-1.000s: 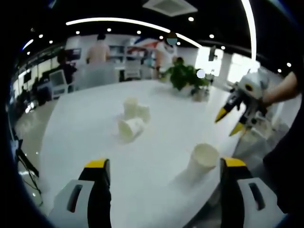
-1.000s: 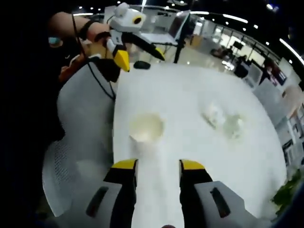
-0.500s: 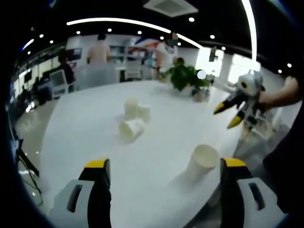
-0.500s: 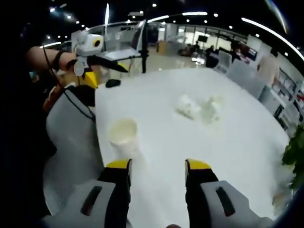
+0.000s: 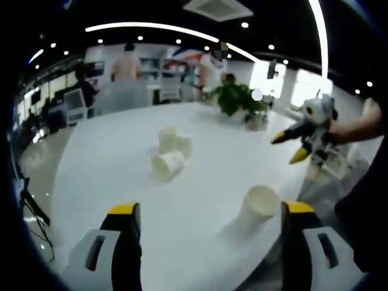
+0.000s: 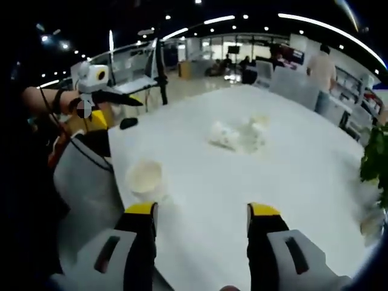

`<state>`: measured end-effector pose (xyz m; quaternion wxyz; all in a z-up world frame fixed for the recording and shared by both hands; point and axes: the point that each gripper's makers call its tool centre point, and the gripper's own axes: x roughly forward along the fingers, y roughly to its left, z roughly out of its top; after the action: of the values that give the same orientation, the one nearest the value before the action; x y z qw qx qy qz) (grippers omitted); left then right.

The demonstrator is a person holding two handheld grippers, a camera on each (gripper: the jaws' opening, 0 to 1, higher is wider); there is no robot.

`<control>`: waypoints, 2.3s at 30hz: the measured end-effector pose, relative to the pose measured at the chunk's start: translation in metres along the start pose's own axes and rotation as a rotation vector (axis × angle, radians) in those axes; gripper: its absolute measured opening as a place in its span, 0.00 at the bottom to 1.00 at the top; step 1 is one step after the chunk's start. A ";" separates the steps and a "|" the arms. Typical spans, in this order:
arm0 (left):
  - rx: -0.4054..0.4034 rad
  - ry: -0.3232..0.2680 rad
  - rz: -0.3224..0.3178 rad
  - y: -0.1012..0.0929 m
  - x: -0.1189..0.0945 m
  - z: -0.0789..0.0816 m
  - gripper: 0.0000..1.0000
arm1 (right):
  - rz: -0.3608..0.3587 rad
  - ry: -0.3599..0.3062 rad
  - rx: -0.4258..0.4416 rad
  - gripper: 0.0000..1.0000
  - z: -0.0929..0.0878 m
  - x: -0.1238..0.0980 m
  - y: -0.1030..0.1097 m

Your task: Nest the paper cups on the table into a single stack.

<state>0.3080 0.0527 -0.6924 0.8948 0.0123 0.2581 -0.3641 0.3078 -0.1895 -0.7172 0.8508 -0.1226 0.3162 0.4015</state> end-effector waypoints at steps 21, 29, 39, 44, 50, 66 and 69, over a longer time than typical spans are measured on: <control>0.010 0.014 -0.001 -0.002 -0.001 -0.001 0.96 | -0.061 -0.055 0.156 0.86 -0.010 -0.006 -0.016; 0.017 0.024 0.000 -0.002 -0.001 -0.003 0.96 | -0.079 -0.045 0.190 0.99 -0.019 -0.004 -0.022; 0.014 0.016 0.005 0.000 -0.001 0.000 0.96 | -0.103 -0.051 0.220 1.00 -0.021 -0.006 -0.028; 0.015 0.019 0.000 -0.003 0.000 0.000 0.96 | -0.099 -0.059 0.226 1.00 -0.021 -0.007 -0.028; 0.017 0.020 -0.002 -0.003 0.000 0.001 0.96 | -0.091 -0.064 0.232 1.00 -0.023 -0.007 -0.025; 0.021 0.020 0.007 0.001 -0.003 0.004 0.96 | -0.102 -0.080 0.212 1.00 -0.026 -0.012 -0.019; 0.021 0.021 0.007 0.002 -0.003 0.005 0.96 | -0.102 -0.079 0.212 1.00 -0.028 -0.011 -0.017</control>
<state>0.3097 0.0545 -0.6871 0.8931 0.0264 0.2637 -0.3634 0.3035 -0.2205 -0.7325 0.8900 -0.0319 0.3167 0.3265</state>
